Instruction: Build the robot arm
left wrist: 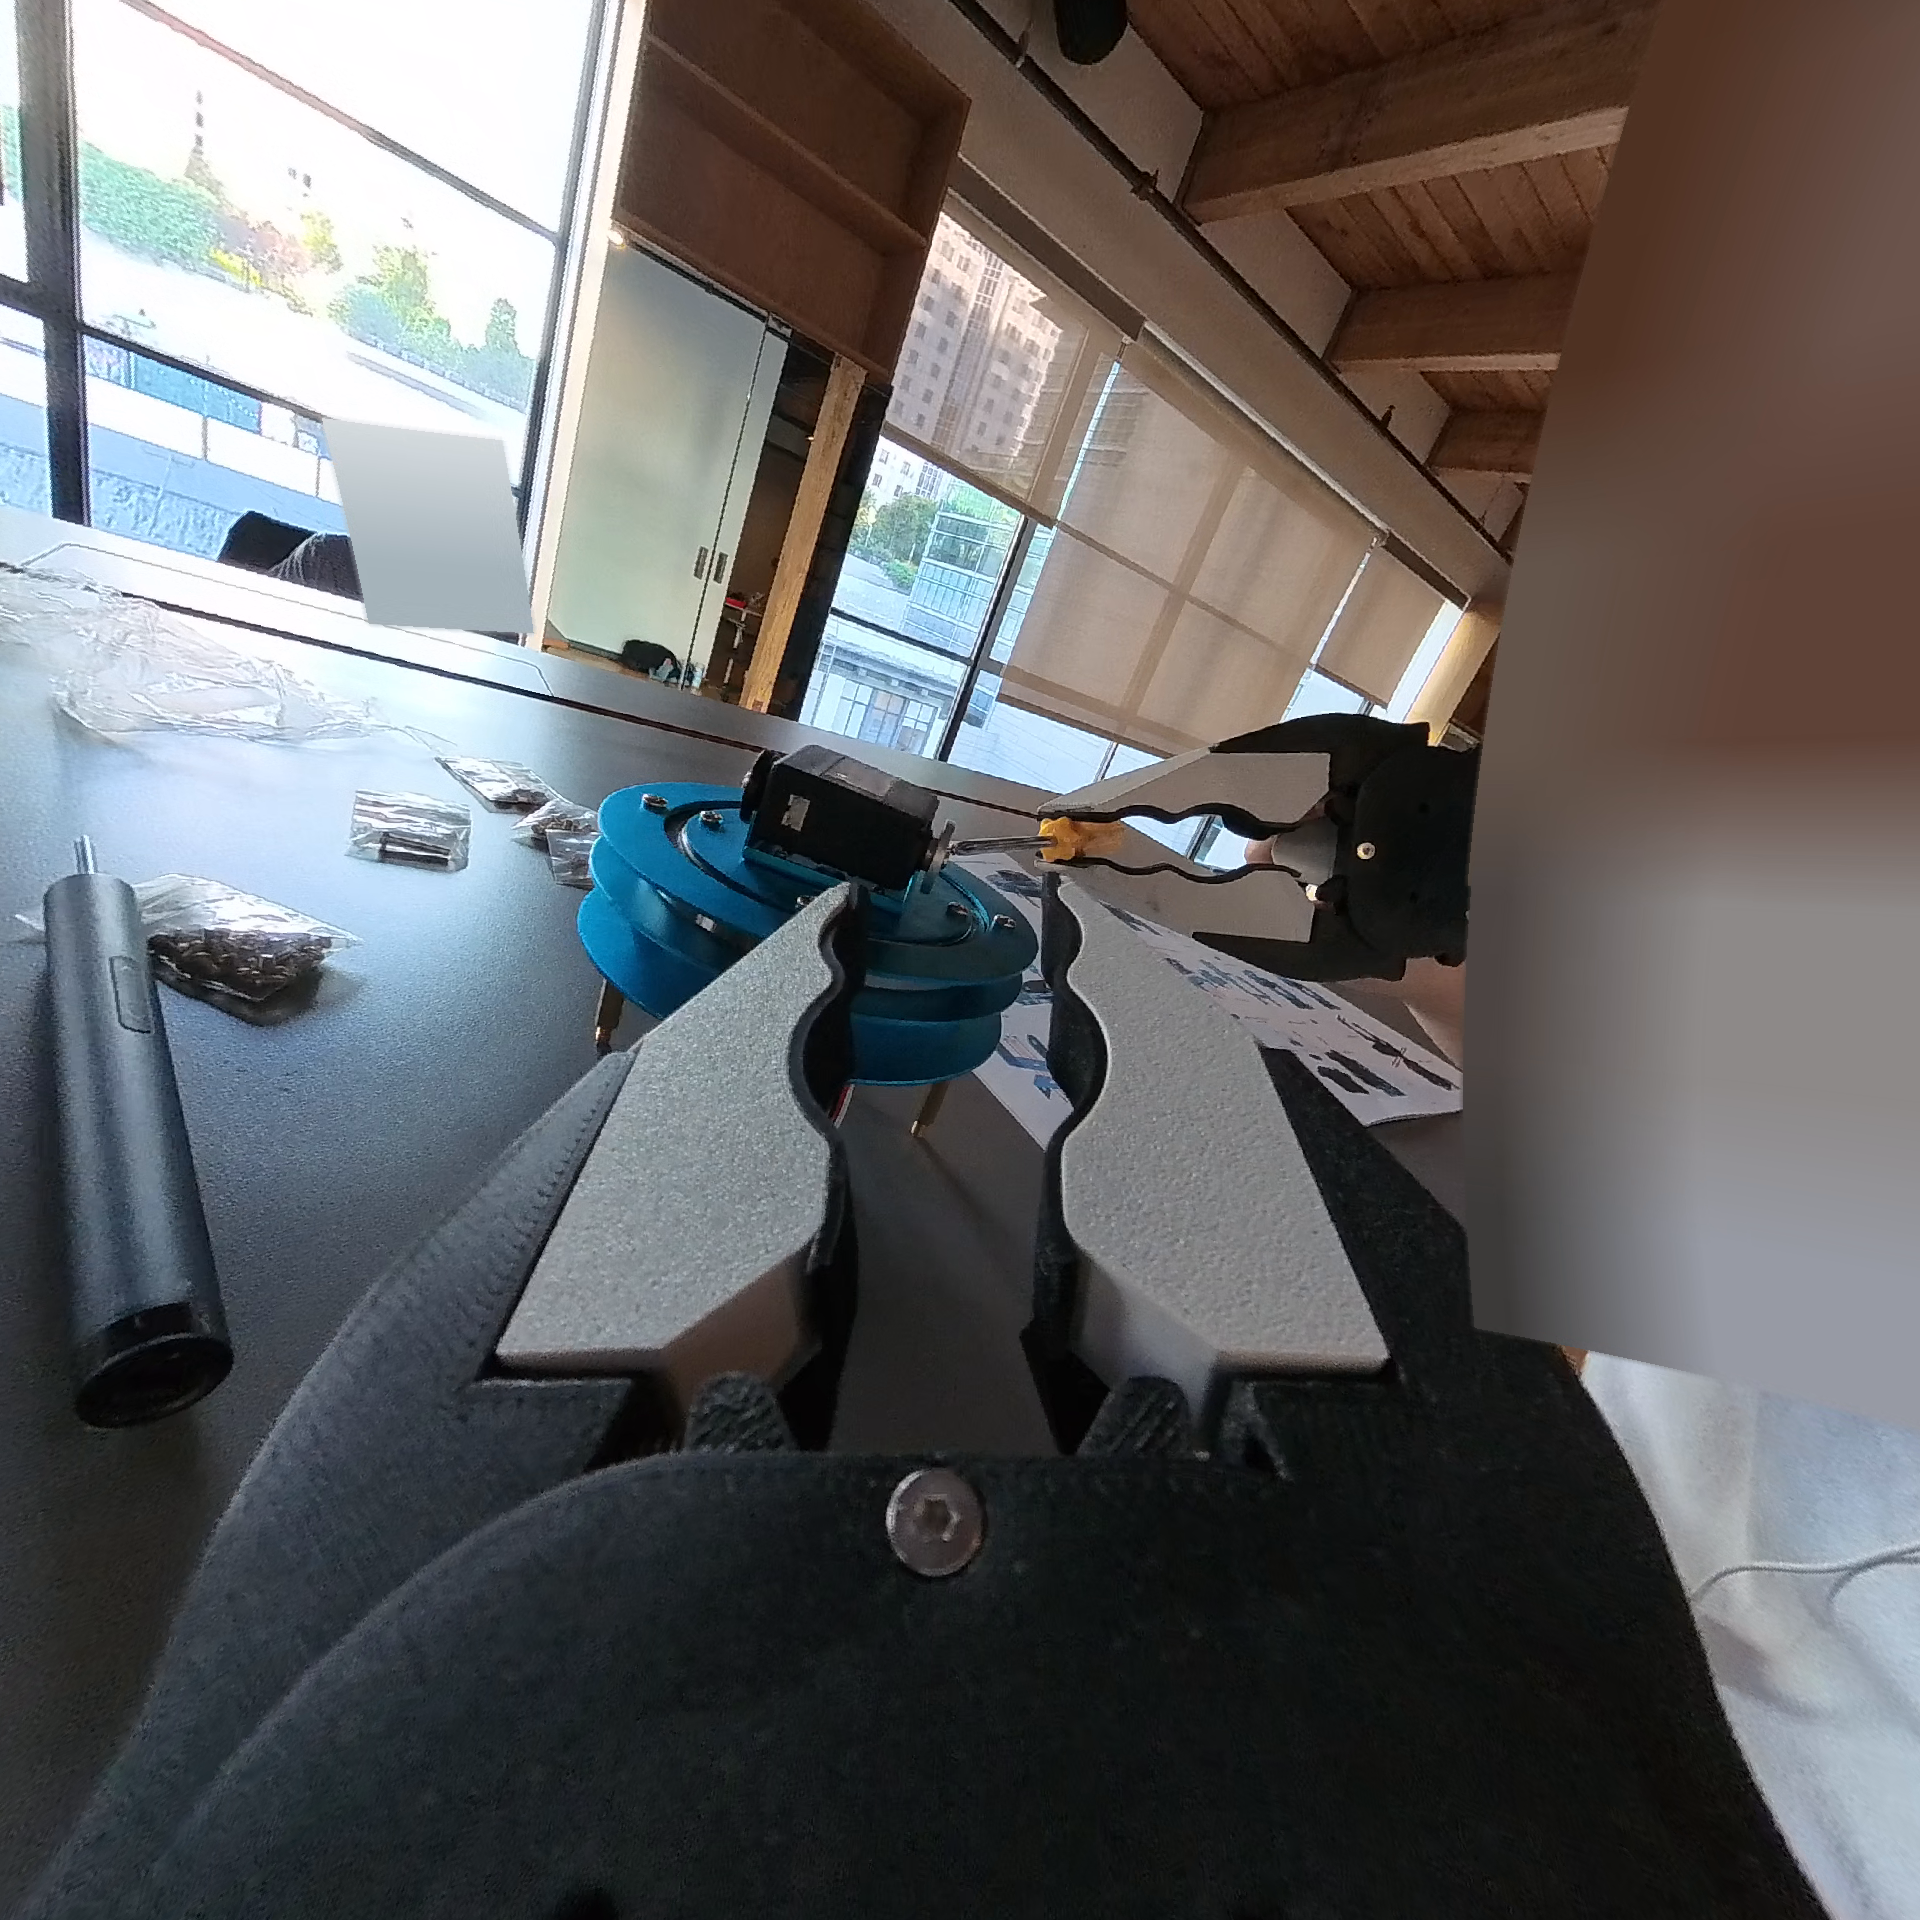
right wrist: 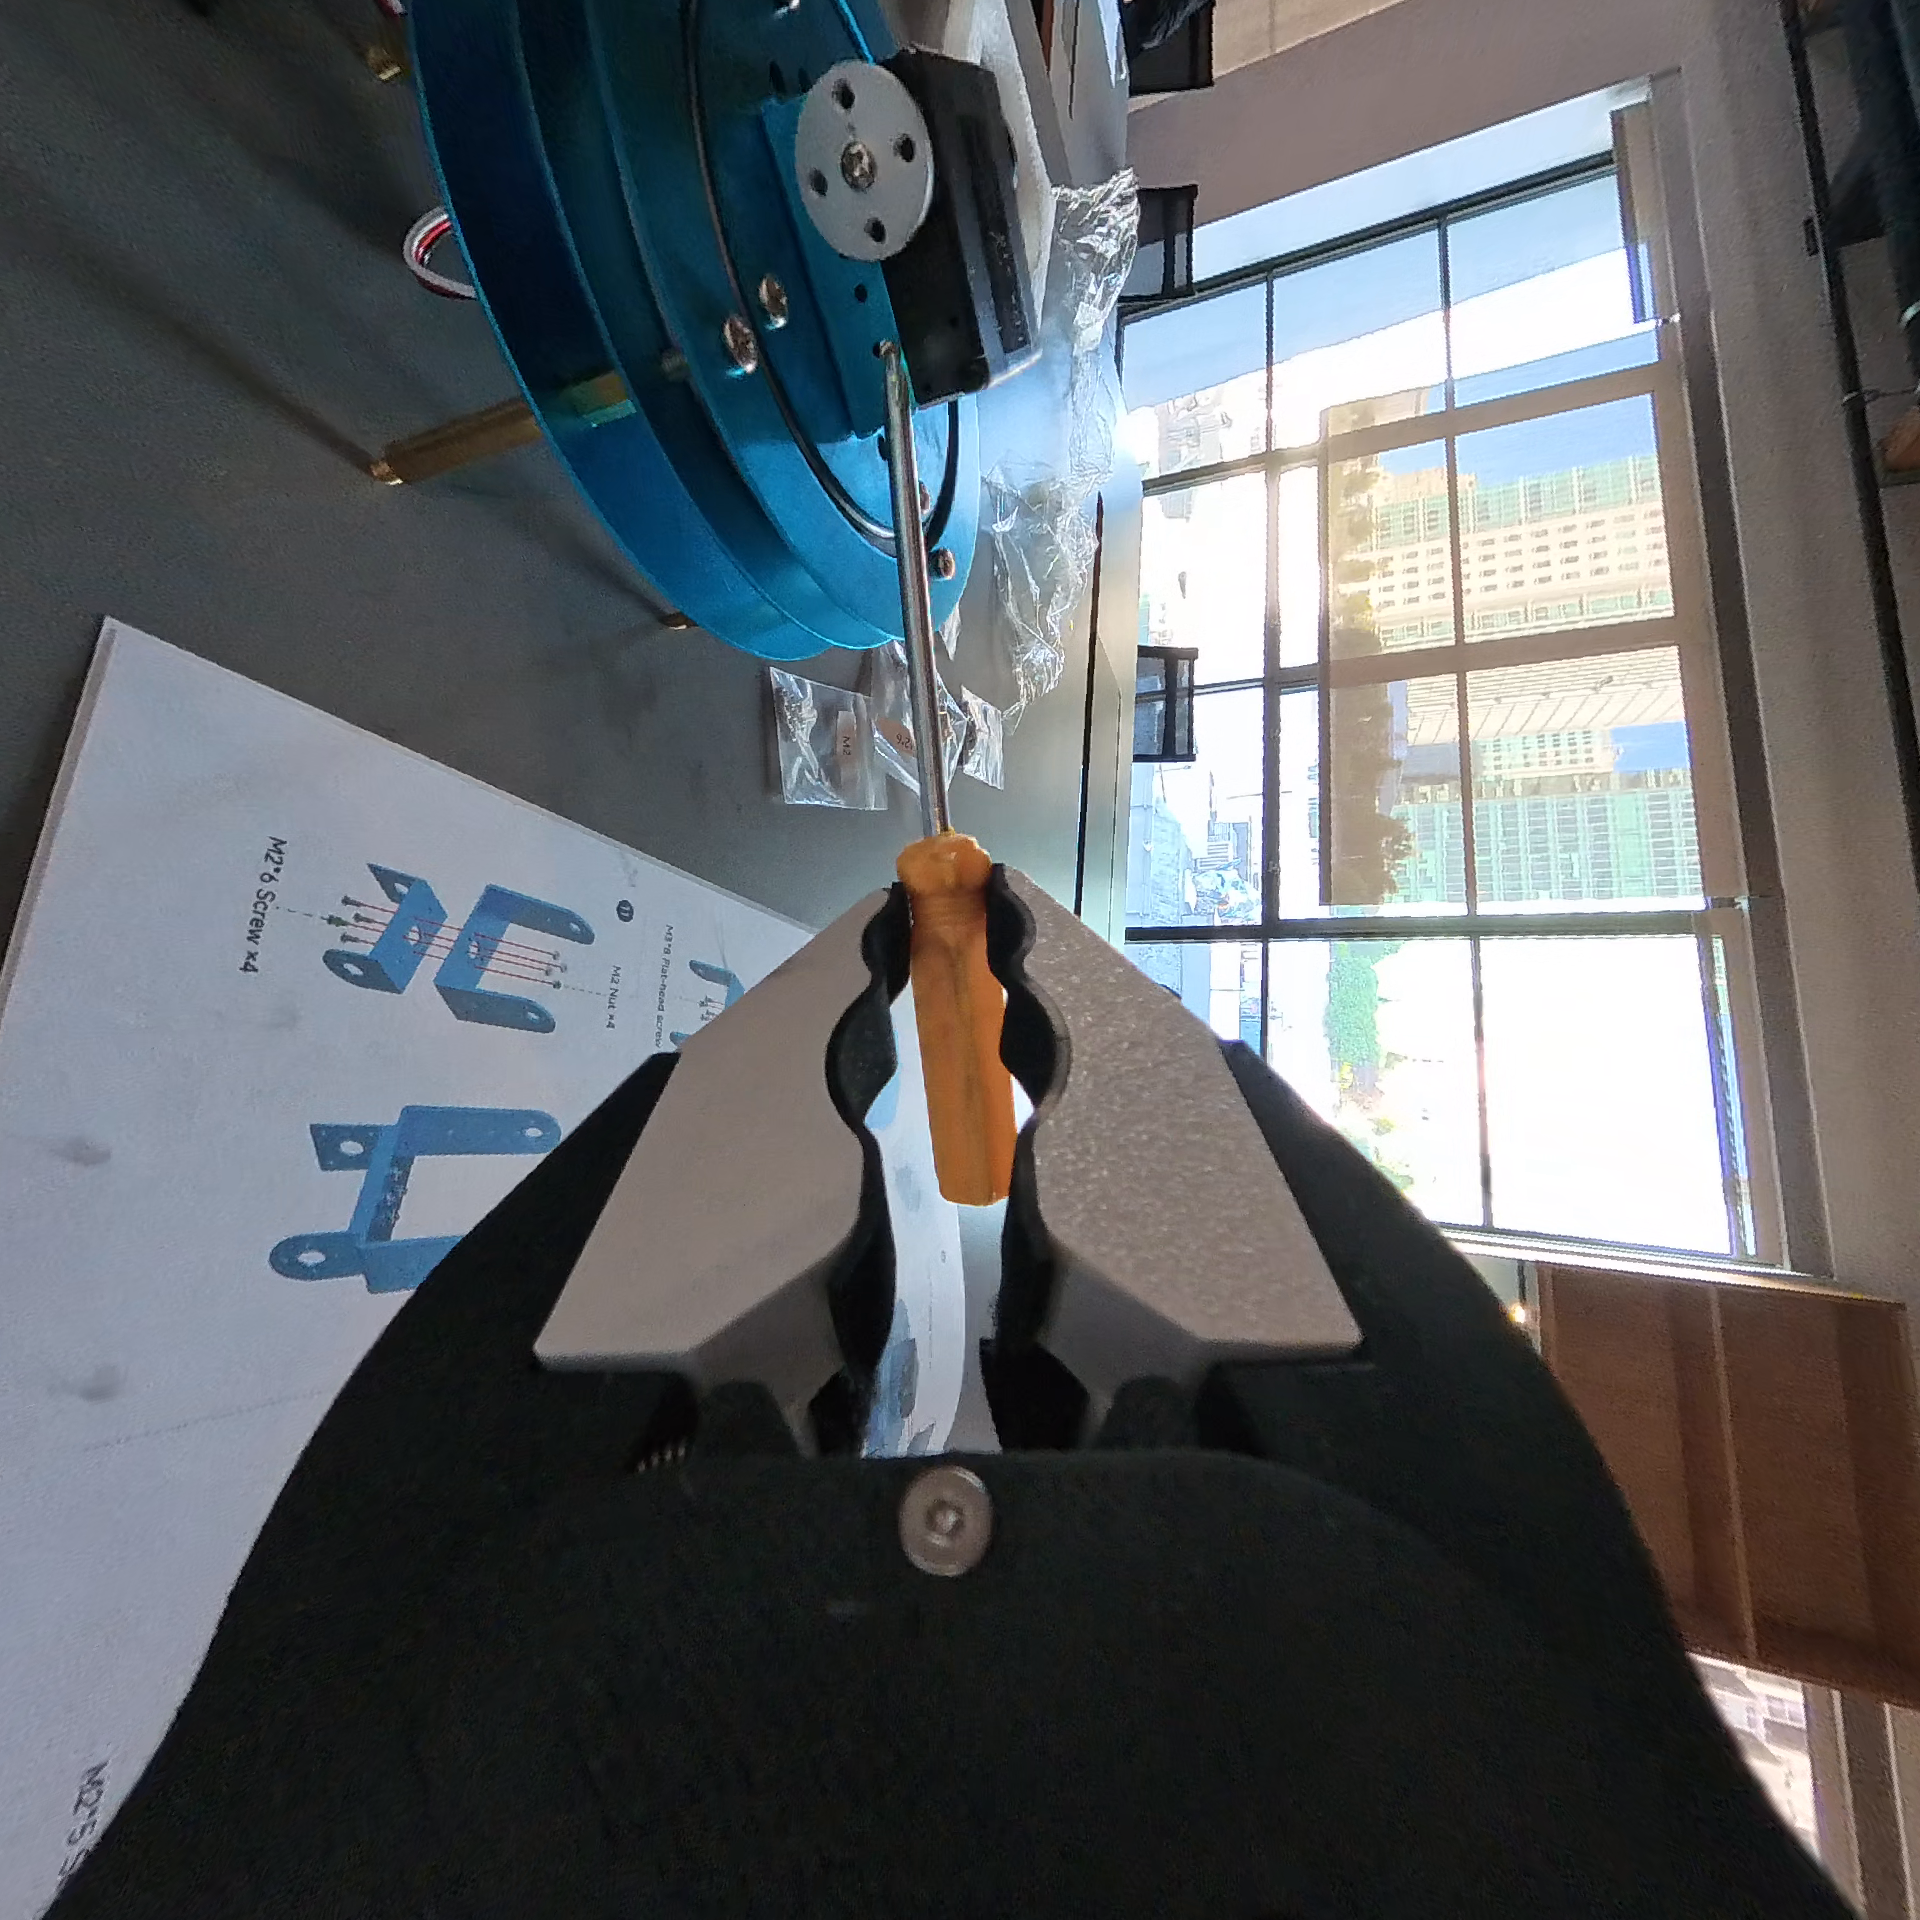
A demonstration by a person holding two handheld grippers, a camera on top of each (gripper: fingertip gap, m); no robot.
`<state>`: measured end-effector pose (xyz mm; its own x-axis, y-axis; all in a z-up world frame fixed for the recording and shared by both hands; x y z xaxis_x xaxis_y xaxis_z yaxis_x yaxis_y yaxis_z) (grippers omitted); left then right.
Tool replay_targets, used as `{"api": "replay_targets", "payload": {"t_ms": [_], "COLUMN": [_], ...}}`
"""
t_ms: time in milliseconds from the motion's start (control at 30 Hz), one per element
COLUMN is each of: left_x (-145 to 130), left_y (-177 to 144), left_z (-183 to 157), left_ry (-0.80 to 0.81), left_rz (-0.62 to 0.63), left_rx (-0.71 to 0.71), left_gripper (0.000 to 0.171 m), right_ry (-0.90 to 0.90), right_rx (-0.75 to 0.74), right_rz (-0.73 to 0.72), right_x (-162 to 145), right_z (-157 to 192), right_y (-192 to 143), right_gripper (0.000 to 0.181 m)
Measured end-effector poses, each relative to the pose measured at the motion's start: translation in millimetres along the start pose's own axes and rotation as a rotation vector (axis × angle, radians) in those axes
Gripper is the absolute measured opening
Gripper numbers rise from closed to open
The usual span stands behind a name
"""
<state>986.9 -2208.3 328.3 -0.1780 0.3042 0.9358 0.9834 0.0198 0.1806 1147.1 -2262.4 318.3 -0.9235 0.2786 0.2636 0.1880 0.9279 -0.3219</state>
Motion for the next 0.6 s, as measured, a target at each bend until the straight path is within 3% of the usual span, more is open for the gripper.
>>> {"api": "replay_targets", "payload": {"t_ms": [600], "left_x": [0.3], "left_y": [0.4], "left_z": [1.8], "left_ry": [-0.016], "left_rz": [-0.004], "left_rx": [-0.007], "left_gripper": [0.031], "right_ry": [-0.007], "right_rx": [-0.011], "right_rz": [-0.002], "right_x": [-0.1], "right_z": [1.5], "right_y": [1.7], "right_gripper": [0.013]}}
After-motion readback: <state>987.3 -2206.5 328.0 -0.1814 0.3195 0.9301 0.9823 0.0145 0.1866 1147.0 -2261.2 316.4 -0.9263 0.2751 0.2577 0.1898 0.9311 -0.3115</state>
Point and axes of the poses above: each gripper's, where its closed fingertips meet, y out along the fingers, x out of its top, z = x × y across the jaws, the point moved 2 cm from there along -y, back along the fingers, and after that the axes turned 3 degrees about y, right-handed, at the moved point
